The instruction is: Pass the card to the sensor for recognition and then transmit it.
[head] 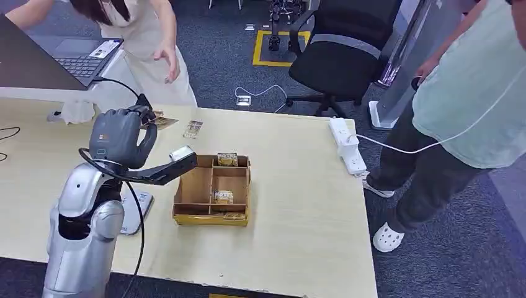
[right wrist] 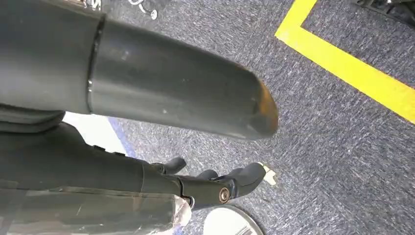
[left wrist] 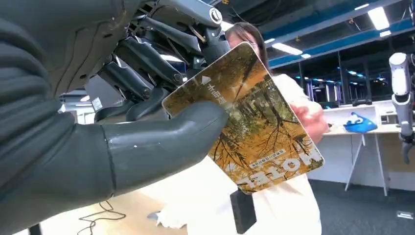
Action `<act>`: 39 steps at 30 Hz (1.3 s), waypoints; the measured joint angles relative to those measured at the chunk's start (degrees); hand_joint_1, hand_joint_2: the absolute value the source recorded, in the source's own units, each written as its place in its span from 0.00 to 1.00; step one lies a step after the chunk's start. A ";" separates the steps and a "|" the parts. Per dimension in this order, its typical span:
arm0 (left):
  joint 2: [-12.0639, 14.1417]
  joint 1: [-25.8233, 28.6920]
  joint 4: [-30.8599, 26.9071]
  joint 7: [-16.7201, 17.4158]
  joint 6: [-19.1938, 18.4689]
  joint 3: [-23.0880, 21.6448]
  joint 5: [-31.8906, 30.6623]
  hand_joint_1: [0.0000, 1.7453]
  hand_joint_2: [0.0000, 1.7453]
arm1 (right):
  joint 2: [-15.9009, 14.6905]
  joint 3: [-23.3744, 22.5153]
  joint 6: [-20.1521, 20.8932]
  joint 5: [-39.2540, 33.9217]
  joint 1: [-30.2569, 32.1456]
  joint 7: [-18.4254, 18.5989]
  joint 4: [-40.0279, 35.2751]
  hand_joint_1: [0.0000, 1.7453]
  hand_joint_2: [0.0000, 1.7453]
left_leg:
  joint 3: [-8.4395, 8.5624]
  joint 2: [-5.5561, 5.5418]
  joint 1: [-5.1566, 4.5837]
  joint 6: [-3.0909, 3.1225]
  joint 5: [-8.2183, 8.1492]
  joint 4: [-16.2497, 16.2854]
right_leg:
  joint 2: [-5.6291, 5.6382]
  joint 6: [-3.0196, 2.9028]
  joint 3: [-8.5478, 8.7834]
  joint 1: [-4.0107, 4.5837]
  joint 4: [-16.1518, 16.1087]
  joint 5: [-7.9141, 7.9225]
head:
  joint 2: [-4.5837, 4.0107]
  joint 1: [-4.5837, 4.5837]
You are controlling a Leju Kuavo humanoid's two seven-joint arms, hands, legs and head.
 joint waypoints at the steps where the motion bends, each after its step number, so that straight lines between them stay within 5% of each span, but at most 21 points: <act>1: 0.00 -0.10 0.00 0.02 -0.02 0.00 0.00 1.00 1.00 | -0.02 0.05 0.00 0.00 -0.01 0.00 0.04 0.00 0.00 | 0.00 0.00 0.00 0.00 0.00 0.00 | 0.00 0.00 0.00 0.00 0.00 0.00 | 0.00 0.00; 18: -0.15 -1.72 0.50 1.47 0.31 0.44 -1.58 1.00 1.00 | -0.07 0.53 -0.13 0.00 -0.13 -0.13 0.26 0.00 0.00 | -0.01 0.00 0.00 0.00 0.00 0.00 | 0.00 0.00 -0.01 0.00 0.00 0.00 | 0.00 0.00; 23: -2.27 -3.88 1.79 4.65 1.82 1.88 -6.14 1.00 1.00 | -0.20 1.55 0.15 0.00 -0.35 0.02 0.50 0.00 0.00 | -0.03 -0.01 0.00 0.03 0.02 0.02 | -0.03 0.01 -0.01 0.00 0.00 0.01 | 0.00 -0.02; 33: -5.16 -5.82 3.78 4.37 1.86 3.17 -7.19 1.00 1.00 | -0.26 1.92 0.28 0.00 -0.45 -0.15 0.87 0.00 0.00 | -0.13 0.01 0.00 0.03 0.02 0.02 | 0.01 0.02 -0.11 0.00 0.00 0.01 | 0.00 -0.02; 34: -5.31 -5.82 3.85 4.22 1.86 3.28 -7.23 0.21 1.00 | -0.26 1.92 0.31 0.00 -0.45 -0.15 0.90 0.00 0.00 | -0.15 0.01 0.00 0.03 0.02 0.02 | 0.01 0.02 -0.13 0.00 0.00 0.01 | 0.00 0.00; 35: -5.33 -5.83 3.93 4.17 1.86 3.34 -7.28 0.00 1.00 | -0.26 1.95 0.35 0.00 -0.46 -0.17 0.94 0.00 0.00 | -0.17 0.01 0.00 0.03 0.02 0.02 | 0.01 0.02 -0.15 0.00 0.00 0.01 | 0.00 0.00; 39: -5.60 -5.83 4.09 4.00 2.21 3.61 -7.72 0.00 1.00 | -0.26 2.01 0.37 0.00 -0.50 -0.33 1.05 0.00 0.00 | -0.22 0.00 0.00 0.03 0.02 0.02 | -0.01 0.02 -0.17 0.00 0.00 0.01 | 0.00 0.00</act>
